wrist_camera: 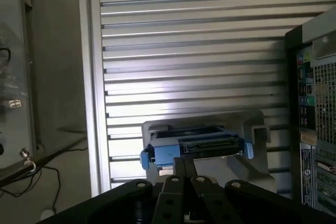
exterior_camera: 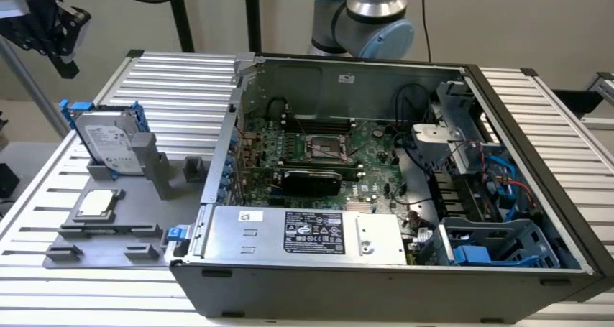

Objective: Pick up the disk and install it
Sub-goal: 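Reach for the disk, then pick up the disk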

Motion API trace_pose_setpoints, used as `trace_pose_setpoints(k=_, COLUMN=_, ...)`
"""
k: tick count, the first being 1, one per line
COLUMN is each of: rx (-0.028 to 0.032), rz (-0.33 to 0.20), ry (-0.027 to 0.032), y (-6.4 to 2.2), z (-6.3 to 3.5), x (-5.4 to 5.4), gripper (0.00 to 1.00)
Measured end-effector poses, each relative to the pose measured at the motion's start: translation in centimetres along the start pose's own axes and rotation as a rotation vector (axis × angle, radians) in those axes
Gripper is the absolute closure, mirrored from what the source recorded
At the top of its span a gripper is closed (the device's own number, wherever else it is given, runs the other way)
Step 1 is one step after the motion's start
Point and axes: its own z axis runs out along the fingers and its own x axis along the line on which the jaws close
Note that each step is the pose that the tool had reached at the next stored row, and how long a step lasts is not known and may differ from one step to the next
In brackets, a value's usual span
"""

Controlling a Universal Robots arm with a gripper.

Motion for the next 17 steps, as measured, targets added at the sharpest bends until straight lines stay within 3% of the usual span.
trace_pose_setpoints(k=9, rx=0.0009, rz=-0.042, ry=0.0083, y=0.06, z=0.78, x=0.29, gripper=1.00)
trace_pose_setpoints(k=17, rx=0.0008, rz=-0.046, ry=0.0089, y=0.06, z=0.82, x=0.21, gripper=1.00)
